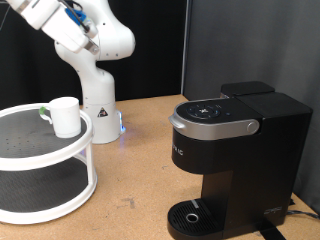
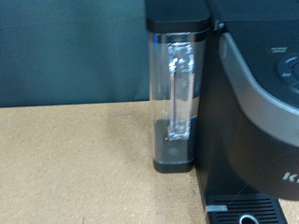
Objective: Make a cup of coffee with the keurig machine
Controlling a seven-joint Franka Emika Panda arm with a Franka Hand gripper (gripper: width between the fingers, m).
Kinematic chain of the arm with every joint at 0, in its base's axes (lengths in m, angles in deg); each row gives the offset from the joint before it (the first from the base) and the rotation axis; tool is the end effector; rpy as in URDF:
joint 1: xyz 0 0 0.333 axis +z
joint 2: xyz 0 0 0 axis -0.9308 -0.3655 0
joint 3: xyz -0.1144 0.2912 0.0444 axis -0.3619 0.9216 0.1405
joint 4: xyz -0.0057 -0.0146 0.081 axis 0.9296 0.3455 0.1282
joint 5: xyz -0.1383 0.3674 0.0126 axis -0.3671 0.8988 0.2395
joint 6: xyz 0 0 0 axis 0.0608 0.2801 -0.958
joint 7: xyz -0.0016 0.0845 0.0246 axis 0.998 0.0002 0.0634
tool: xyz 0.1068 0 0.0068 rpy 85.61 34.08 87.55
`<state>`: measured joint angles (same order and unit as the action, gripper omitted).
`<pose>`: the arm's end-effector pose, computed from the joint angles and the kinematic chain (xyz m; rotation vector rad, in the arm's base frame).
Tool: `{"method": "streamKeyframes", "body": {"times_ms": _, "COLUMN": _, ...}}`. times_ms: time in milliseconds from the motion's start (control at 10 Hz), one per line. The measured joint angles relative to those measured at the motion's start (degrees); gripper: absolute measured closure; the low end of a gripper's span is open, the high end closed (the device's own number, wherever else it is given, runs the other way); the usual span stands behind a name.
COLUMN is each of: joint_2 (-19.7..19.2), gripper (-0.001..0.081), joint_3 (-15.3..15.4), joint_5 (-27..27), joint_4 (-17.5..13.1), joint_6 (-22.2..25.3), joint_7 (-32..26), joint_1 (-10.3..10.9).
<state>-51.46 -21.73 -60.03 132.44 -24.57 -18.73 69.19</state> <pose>0.3436 -0.1482 0.4810 -2.2458 -0.8126 -0.4112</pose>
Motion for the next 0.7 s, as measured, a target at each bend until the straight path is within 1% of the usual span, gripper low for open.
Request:
{"method": "streamKeyframes", "body": {"times_ms": 100, "joint_2": 0.87, "gripper": 0.0806, "joint_3": -1.03, "joint_5": -1.57, "joint_4": -0.03, "joint_6": 1.96, "joint_7": -0.93, "joint_1": -0.88}}
{"method": "streamKeyframes", "body": {"times_ms": 200, "joint_2": 1.58, "gripper": 0.0806, "joint_3": -2.22, "joint_5": -3.44, "joint_4": -0.22, "joint_6": 4.94, "joint_7": -2.01, "joint_1": -1.62}}
{"method": "streamKeyframes", "body": {"times_ms": 300, "joint_2": 2.16, "gripper": 0.0806, "joint_3": -3.07, "joint_5": -4.24, "joint_4": -0.38, "joint_6": 6.86, "joint_7": -2.71, "joint_1": -1.86}}
{"method": "streamKeyframes", "body": {"times_ms": 500, "joint_2": 2.15, "gripper": 0.0806, "joint_3": -3.09, "joint_5": -4.21, "joint_4": -0.22, "joint_6": 6.17, "joint_7": -2.36, "joint_1": -1.94}}
{"method": "streamKeyframes", "body": {"times_ms": 600, "joint_2": 2.27, "gripper": 0.0806, "joint_3": -3.17, "joint_5": -4.24, "joint_4": -0.15, "joint_6": 5.24, "joint_7": -2.21, "joint_1": -2.54}}
{"method": "streamKeyframes", "body": {"times_ms": 700, "joint_2": 2.72, "gripper": 0.0806, "joint_3": -3.29, "joint_5": -5.13, "joint_4": -0.10, "joint_6": 5.08, "joint_7": -2.21, "joint_1": -3.89}}
